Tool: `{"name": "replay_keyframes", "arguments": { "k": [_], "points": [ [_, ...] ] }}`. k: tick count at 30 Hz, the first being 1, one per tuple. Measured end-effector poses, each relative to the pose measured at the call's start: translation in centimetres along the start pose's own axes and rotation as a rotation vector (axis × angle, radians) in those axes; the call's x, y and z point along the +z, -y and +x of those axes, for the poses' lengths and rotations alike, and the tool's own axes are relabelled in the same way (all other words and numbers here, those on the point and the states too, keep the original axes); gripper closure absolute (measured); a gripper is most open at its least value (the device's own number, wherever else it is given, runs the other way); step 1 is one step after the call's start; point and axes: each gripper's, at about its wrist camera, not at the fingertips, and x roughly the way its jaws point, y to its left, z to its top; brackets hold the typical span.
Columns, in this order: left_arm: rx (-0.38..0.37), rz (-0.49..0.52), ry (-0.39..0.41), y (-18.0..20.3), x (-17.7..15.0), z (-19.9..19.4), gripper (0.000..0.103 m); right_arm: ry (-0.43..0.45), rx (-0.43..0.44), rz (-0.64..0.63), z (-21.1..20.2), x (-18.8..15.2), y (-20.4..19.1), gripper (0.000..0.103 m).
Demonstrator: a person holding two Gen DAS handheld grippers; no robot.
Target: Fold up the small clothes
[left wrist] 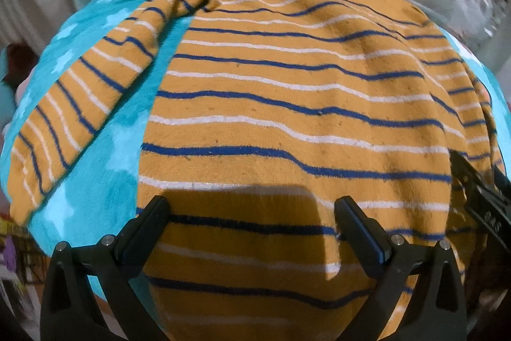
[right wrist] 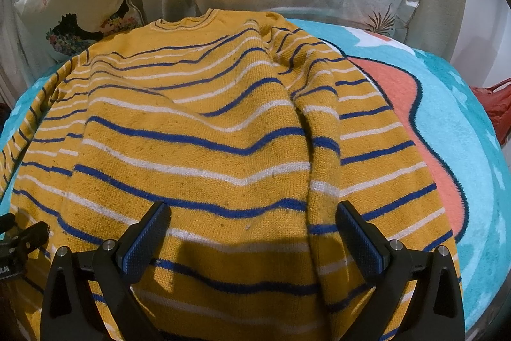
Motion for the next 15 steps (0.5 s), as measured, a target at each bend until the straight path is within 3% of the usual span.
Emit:
{"name": "replay_keyframes", "arguments": {
  "k": [6, 8, 10, 15],
  "points": [
    [-0.076, 0.084, -0.026, -1.4, -0.1, -1.0, 0.002, 0.001, -0.007, 0.000, 0.0, -0.1, -0.1, 0.000],
    [-0.142, 0.093, -0.009, -2.8, -0.1, -2.2, 0.018, 0.003, -0.014, -0.001, 0.0, -0.2, -0.1, 0.000],
    [-0.179, 0.068, 0.018, -5.2, 0.1, -3.4, 0.022, 0.004, -0.024, -0.001, 0.0, -0.3, -0.2, 0.000],
    [-0.113, -0.075, 0.117, -13.3, 0.7, -6.4, 0.025, 0.003, -0.036, 0.001, 0.0, -0.3, -0.3, 0.000]
  ]
}}
